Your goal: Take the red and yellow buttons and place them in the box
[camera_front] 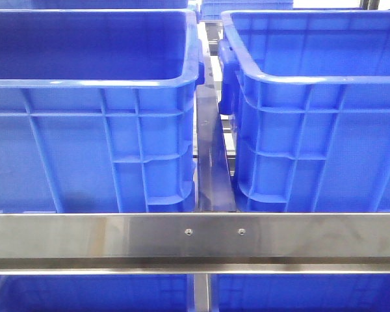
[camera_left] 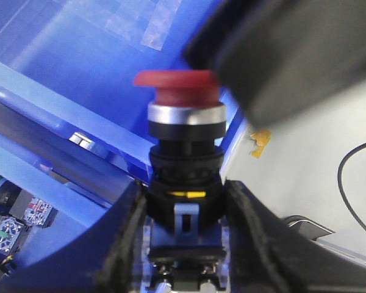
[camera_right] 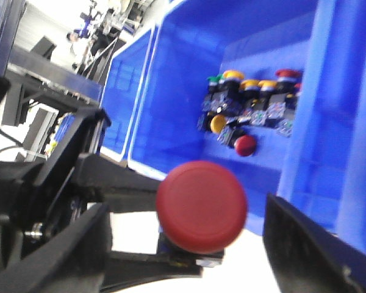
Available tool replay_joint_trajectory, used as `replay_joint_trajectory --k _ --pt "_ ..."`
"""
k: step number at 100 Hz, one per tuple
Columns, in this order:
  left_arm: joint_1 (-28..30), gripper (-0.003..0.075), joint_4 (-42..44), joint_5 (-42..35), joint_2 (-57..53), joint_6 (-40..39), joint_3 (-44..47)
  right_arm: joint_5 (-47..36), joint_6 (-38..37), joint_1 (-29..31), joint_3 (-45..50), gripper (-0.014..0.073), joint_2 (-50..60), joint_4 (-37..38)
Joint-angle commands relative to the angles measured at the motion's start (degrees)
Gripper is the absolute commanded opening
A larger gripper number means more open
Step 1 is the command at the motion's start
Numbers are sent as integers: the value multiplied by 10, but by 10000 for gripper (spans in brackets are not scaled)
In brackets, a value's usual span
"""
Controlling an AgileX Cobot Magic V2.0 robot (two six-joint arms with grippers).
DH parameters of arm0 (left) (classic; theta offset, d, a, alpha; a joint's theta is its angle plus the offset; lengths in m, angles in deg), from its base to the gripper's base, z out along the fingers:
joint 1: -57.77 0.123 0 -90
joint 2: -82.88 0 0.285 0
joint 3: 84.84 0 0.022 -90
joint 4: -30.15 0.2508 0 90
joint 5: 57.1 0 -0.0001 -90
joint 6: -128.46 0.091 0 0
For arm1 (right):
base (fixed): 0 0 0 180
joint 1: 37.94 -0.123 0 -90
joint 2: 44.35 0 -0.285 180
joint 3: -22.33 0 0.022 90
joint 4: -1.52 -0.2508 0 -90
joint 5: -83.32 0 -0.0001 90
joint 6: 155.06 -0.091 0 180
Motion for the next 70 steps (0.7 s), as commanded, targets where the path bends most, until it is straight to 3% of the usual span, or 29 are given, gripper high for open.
replay_joint_trajectory --k 1,17,46,70 --pt "-5 -19 -10 -36 -25 0 -14 -8 13 -15 -21 541 5 -43" --pt "-5 -19 -10 -36 -25 0 -14 -18 19 -26 -21 509 5 -47" --pt "-5 -19 -10 -36 -25 0 -14 -16 32 -26 -21 147 5 -56" --pt "-2 -13 -10 -36 -25 0 -14 -15 32 -26 -21 120 5 -56"
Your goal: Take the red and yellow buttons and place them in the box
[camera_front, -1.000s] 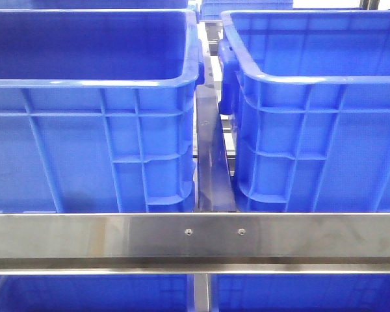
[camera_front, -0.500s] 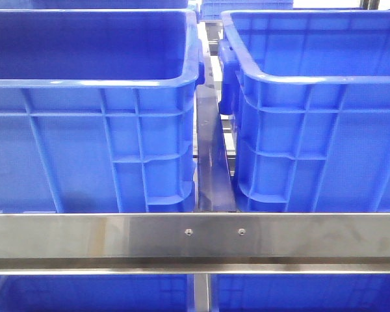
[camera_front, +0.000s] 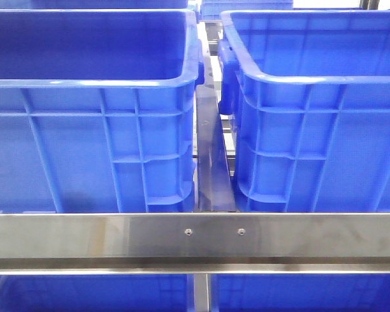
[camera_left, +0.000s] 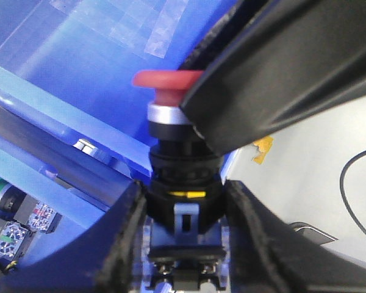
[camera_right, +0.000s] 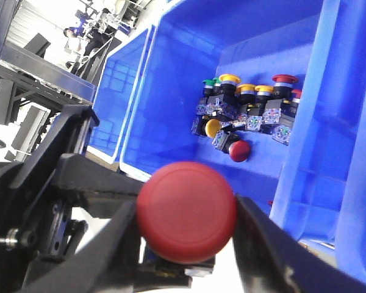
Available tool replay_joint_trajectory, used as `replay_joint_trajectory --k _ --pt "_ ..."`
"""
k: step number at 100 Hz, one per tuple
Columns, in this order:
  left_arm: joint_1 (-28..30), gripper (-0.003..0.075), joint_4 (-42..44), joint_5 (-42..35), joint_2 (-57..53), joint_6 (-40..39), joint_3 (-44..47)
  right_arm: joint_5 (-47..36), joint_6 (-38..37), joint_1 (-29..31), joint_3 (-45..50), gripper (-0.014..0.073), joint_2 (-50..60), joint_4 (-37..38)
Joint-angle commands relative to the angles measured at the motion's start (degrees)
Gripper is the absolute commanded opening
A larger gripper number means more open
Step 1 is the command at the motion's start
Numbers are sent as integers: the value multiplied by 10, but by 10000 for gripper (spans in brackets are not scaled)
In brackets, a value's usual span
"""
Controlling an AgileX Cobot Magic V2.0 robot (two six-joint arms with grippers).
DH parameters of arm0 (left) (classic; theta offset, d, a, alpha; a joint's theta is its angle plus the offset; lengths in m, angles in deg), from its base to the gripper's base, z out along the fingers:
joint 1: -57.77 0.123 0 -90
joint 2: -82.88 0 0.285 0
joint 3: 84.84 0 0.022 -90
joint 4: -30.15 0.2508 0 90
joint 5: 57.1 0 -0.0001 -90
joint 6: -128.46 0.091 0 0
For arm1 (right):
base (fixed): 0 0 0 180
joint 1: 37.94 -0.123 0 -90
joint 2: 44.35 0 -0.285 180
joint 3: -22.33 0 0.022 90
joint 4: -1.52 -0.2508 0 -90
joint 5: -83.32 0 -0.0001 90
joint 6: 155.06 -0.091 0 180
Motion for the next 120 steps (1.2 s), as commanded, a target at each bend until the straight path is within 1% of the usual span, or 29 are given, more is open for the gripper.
replay_joint_trajectory --k 1,5,12,16,19,21,24,29,34,38,76,95,109,120 --pt "-2 -6 -10 -28 -23 0 -14 19 11 -1 -20 120 9 -48" --pt "-2 21 -10 -28 -23 0 -14 19 15 -1 -20 120 9 -48" --pt "-1 120 -10 -28 -23 0 -14 19 21 -1 -20 120 9 -48" --pt "-1 202 -10 -28 -23 0 -14 19 25 -1 -20 120 9 -48" --pt "-1 279 -10 -28 -23 0 -14 19 27 -1 -20 120 9 -48" --pt "-1 309 -10 -28 -23 0 -14 19 28 -1 -20 120 9 -48" --pt "-1 382 -10 -28 -23 0 -14 19 30 -1 -20 120 9 -48" --pt "-1 465 -10 -28 -23 0 -14 19 33 -1 -20 120 9 -48" --pt "-1 522 -10 -28 -23 0 -14 19 36 -1 -20 120 9 -48" --pt "-1 547 -10 -28 -23 0 -14 17 36 -1 -20 120 9 -48" --pt "-1 550 -10 -14 -32 -22 -12 -10 63 -1 -20 120 10 -48" --pt "0 548 10 -37 -67 -47 28 -40 70 -1 -20 120 10 -48" --pt "34 548 20 -53 -109 -64 81 -54 70 -1 -20 120 10 -48" --pt "95 548 20 -67 -152 -75 128 -57 75 -1 -20 120 10 -48"
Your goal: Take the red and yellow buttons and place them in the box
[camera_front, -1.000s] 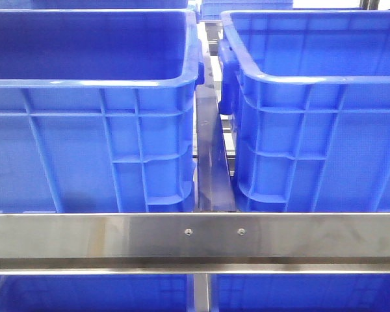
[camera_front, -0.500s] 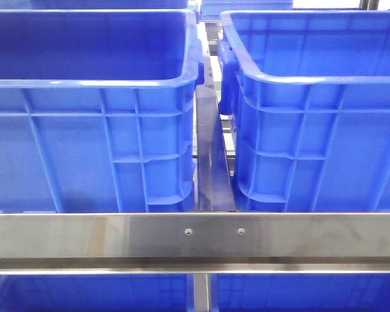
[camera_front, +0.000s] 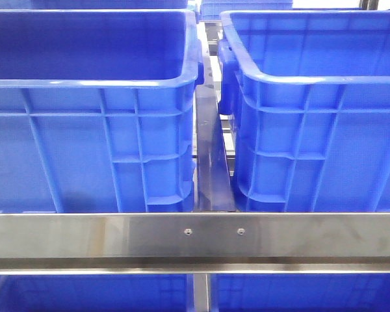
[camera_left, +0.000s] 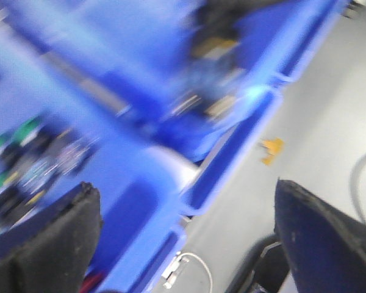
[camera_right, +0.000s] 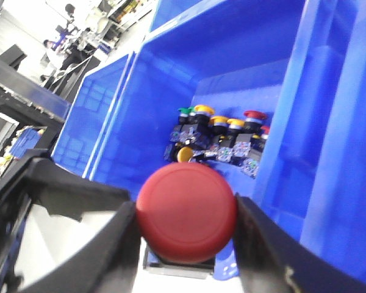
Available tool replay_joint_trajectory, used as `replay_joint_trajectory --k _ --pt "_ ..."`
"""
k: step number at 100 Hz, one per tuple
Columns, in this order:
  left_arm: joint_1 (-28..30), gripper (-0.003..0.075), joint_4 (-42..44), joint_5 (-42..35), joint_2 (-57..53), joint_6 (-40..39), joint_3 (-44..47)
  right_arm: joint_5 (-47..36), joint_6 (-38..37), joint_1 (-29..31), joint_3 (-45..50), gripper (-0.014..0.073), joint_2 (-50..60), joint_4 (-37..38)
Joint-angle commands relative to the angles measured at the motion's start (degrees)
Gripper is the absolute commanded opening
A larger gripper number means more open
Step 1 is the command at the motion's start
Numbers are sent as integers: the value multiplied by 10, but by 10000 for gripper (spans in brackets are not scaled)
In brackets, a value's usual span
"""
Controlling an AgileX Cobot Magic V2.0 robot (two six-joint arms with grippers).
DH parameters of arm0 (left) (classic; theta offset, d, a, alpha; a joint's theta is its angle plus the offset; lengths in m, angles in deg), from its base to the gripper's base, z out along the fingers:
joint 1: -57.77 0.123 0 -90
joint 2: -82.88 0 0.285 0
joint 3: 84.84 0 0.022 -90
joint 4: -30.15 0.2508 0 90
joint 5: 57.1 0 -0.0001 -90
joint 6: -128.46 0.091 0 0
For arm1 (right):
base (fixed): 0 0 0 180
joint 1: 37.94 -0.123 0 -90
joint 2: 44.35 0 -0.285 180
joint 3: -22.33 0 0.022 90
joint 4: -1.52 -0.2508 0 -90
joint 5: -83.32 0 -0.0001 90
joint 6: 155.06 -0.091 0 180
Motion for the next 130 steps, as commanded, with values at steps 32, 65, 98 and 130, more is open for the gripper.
replay_joint_trajectory --k 32,65,98,130 --pt "250 548 -2 -93 -207 -36 145 -1 16 0 -20 120 10 -38" --pt "306 546 -2 -146 -405 -39 285 -39 39 0 -20 120 10 -38" --pt "306 48 -2 -160 -506 -62 336 -215 114 0 -20 120 10 -38" --pt "306 -19 -2 -160 -507 -62 338 -450 220 0 -41 120 -45 -38"
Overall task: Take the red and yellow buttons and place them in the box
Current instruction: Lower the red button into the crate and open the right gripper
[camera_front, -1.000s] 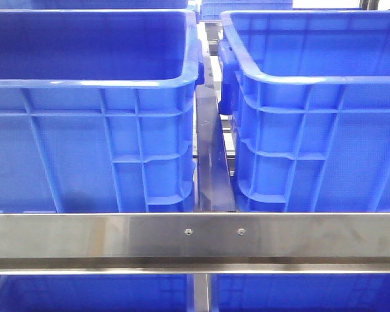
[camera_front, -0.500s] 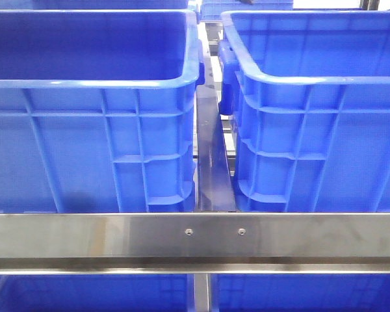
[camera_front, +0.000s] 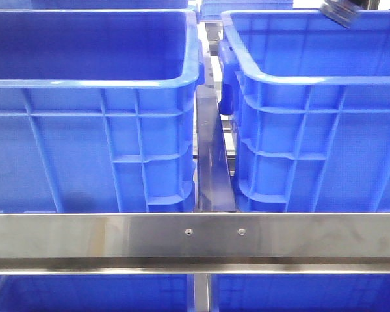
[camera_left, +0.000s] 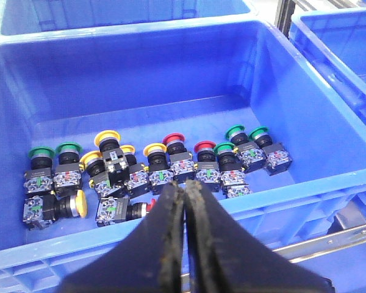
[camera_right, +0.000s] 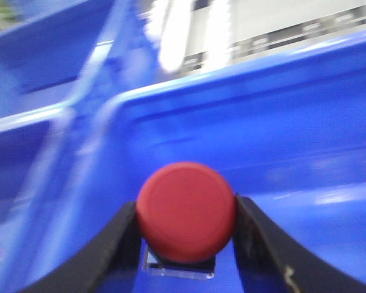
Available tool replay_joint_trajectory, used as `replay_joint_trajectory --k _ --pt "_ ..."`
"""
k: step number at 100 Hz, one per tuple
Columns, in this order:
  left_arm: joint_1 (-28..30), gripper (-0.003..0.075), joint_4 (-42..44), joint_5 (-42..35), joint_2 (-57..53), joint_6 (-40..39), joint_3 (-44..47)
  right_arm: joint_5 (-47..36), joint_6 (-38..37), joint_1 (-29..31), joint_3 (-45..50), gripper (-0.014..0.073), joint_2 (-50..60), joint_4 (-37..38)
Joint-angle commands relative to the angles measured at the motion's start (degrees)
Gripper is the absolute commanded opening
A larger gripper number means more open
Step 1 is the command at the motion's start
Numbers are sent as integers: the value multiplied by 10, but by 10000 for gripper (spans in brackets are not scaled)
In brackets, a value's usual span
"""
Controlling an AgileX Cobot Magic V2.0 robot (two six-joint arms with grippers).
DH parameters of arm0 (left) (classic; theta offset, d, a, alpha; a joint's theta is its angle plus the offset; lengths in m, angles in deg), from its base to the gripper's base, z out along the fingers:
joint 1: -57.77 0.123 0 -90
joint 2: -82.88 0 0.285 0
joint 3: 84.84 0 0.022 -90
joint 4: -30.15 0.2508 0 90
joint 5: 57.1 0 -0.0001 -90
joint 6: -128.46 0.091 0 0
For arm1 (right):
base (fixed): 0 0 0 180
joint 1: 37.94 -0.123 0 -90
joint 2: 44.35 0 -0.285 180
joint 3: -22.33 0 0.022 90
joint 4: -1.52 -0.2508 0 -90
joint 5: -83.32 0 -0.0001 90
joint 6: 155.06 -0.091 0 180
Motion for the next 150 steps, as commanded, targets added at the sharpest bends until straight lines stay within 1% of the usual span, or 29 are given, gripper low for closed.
replay_joint_trajectory --k 1,10,22,35,63,107,150 --pt "1 -19 -7 -46 4 -6 -13 -50 36 0 -33 120 -15 -10" --pt "1 -19 -7 -46 4 -6 -13 -68 52 0 -59 120 -58 -8" --pt "1 -19 -7 -46 4 -6 -13 -76 52 0 -101 120 -123 30" --pt "1 -19 -7 -46 4 -6 -13 -99 52 0 -144 120 -191 51" --pt "1 -19 -7 -46 4 -6 -13 -151 52 0 -205 120 -293 91" --pt "1 -19 -7 -46 4 -6 -13 -156 52 0 -267 120 -351 93" --pt "1 -19 -7 -51 4 -6 -13 -148 52 0 -270 122 -387 93"
